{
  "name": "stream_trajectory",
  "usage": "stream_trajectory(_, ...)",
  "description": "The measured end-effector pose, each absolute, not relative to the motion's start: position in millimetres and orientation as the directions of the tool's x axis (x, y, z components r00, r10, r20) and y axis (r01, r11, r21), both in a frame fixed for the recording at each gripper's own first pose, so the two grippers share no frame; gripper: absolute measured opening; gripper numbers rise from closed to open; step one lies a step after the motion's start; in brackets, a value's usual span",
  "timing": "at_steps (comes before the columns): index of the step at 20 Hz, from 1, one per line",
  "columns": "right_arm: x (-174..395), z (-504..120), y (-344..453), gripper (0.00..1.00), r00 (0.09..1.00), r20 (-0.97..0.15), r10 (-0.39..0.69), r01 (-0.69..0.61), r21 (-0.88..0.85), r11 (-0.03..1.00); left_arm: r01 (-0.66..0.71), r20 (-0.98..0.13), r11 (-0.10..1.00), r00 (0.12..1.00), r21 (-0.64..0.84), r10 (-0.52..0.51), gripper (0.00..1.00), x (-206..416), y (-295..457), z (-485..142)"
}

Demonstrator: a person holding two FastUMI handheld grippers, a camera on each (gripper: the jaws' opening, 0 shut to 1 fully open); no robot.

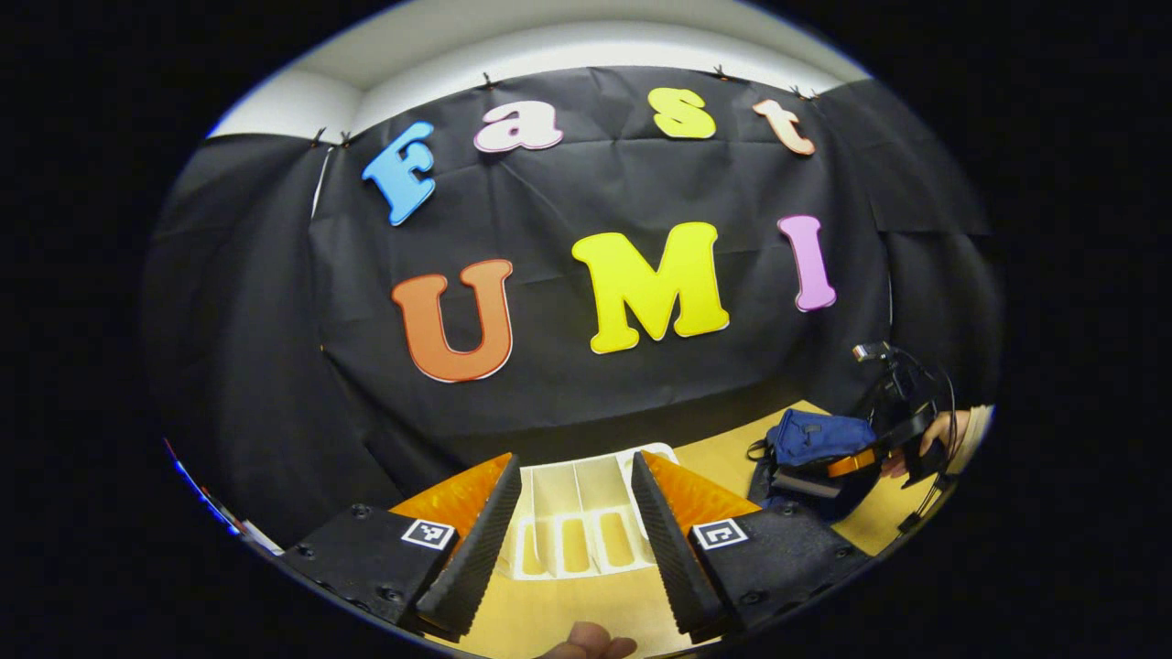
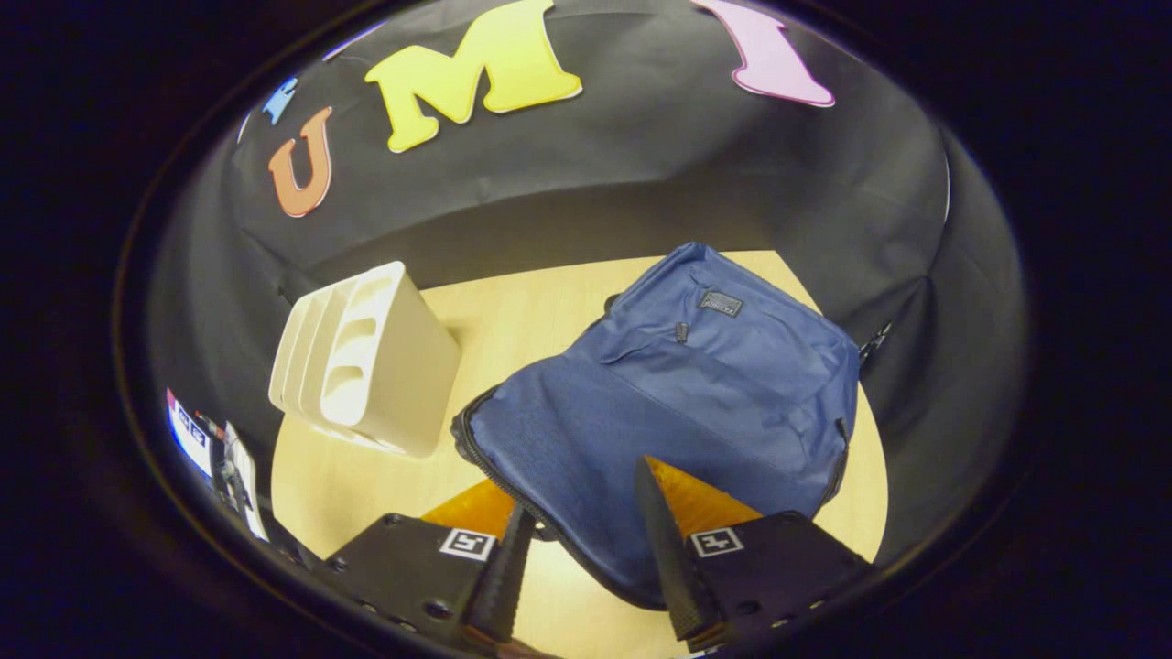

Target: Open the schoolbag, grab two books from the bookshelf and put them into the schoolbag.

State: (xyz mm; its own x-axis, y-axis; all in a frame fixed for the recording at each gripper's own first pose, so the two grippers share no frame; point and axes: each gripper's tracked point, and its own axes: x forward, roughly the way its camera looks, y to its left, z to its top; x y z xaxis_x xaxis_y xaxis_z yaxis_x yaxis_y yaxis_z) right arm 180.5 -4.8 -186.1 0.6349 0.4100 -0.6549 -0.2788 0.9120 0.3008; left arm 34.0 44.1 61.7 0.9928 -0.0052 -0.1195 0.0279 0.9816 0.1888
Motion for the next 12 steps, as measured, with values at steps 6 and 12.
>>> stream_trajectory(6,169.5,-159.9,-9.2,0.97,0.734,-0.595,0.327,-0.255,0.205,0.945,-0.008,-0.128,0.969,0.991,0.245,0.041,0.88,25.9,79.7,60.4)
stream_trajectory(12,155.9,-83.0,-24.1,0.97,0.870,-0.411,0.271,-0.216,0.176,0.960,-0.075,-0.087,0.979,0.992,0.191,0.093,0.94,19.4,74.9,71.1)
